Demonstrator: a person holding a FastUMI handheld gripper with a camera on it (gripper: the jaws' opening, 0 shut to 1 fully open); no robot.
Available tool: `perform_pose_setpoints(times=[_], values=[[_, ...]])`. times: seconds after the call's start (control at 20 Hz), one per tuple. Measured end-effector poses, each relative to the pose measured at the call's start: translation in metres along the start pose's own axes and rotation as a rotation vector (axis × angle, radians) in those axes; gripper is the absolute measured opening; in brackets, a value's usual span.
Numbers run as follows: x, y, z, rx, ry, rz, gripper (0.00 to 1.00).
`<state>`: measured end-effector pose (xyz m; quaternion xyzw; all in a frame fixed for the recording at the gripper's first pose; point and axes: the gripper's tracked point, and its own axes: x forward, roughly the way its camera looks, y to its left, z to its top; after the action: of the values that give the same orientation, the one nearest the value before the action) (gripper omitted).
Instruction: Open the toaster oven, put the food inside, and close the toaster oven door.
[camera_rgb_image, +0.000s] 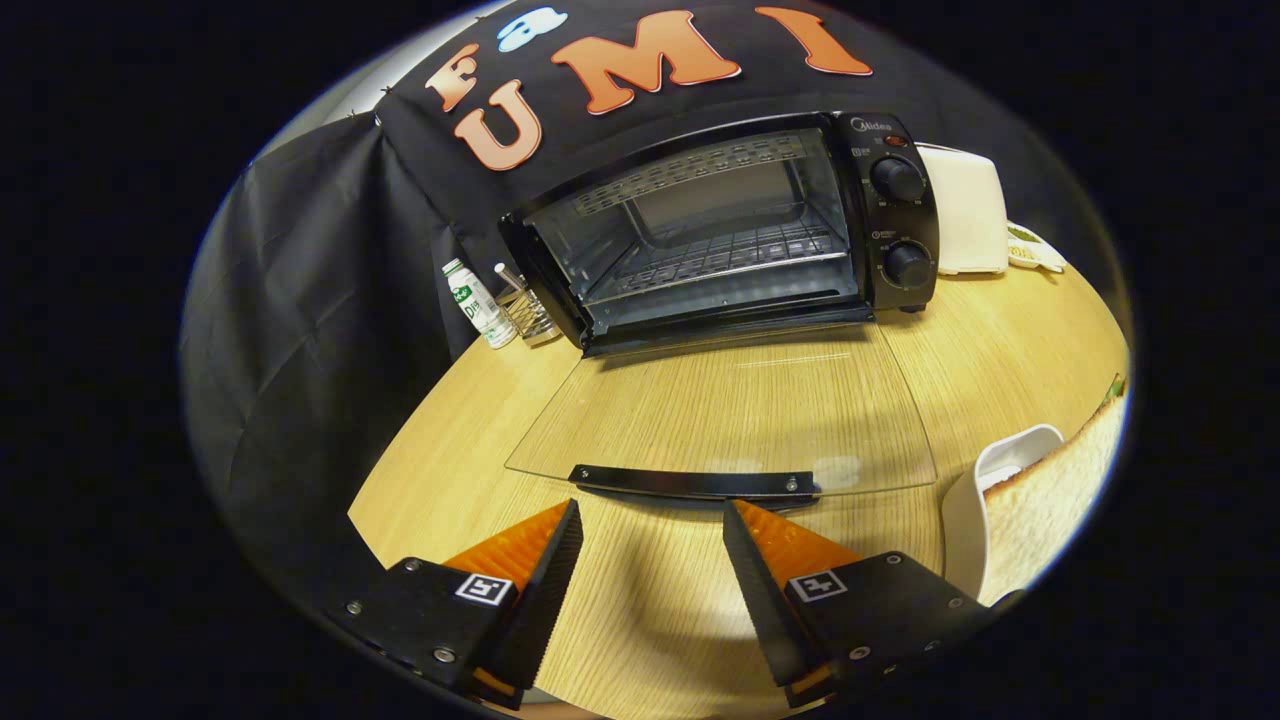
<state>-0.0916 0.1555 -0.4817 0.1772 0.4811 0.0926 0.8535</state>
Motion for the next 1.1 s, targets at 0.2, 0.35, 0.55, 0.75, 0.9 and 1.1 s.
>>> perform_pose_setpoints(times=[0.2, 0.35, 0.55, 0.75, 0.9, 1.1], values=[[-0.017, -0.001, 0.018, -0.018, -0.063, -0.004, 0.87], [-0.028, -0.002, 0.034, -0.012, -0.104, 0.004, 0.93], [-0.050, -0.006, 0.037, -0.003, -0.093, 0.015, 0.93], [-0.094, -0.035, 0.069, -0.061, -0.181, -0.057, 0.94], [-0.134, -0.053, 0.090, -0.087, -0.222, -0.080, 0.94], [-0.164, -0.088, 0.130, -0.137, -0.320, -0.179, 0.95]])
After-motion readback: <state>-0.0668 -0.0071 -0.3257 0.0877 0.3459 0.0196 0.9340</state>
